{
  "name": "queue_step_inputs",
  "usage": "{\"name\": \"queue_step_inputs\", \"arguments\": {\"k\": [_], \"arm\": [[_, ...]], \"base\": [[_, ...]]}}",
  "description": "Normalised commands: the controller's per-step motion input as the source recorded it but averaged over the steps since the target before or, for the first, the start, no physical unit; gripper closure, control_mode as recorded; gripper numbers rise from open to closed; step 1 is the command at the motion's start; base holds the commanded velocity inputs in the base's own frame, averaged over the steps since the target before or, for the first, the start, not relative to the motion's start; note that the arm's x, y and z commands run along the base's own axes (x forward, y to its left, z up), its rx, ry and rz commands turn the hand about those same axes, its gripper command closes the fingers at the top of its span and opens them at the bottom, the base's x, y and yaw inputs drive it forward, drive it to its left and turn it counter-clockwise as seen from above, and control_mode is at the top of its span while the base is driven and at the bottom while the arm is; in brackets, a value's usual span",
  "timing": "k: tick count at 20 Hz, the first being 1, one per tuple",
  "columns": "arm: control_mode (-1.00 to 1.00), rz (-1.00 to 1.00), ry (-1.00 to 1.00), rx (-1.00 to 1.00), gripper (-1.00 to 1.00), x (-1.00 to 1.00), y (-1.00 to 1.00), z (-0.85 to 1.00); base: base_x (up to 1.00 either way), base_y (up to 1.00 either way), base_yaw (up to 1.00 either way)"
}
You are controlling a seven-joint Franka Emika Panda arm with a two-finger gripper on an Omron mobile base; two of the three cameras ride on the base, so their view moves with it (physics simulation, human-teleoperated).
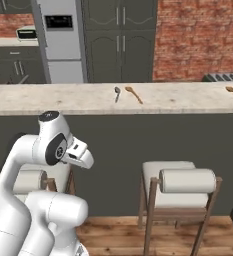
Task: Pick up the metallic utensils from the counter and place them in the open drawer. Make sure not to pick up any wooden utensils.
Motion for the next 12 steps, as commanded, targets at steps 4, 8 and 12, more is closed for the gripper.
{"name": "queue_step_inputs", "arguments": {"k": [4, 8, 12], "arm": [[1.0, 0.0, 0.0, 0.0, -1.0, 0.0, 0.0, 0.0], [1.0, 0.0, 0.0, 0.0, -1.0, 0.0, 0.0, 0.0], [1.0, 0.0, 0.0, 0.0, -1.0, 0.0, 0.0, 0.0]], "base": [[0.49, -0.14, 0.1], [0.35, -0.5, 0.2], [0.28, -0.66, 0.21]]}}
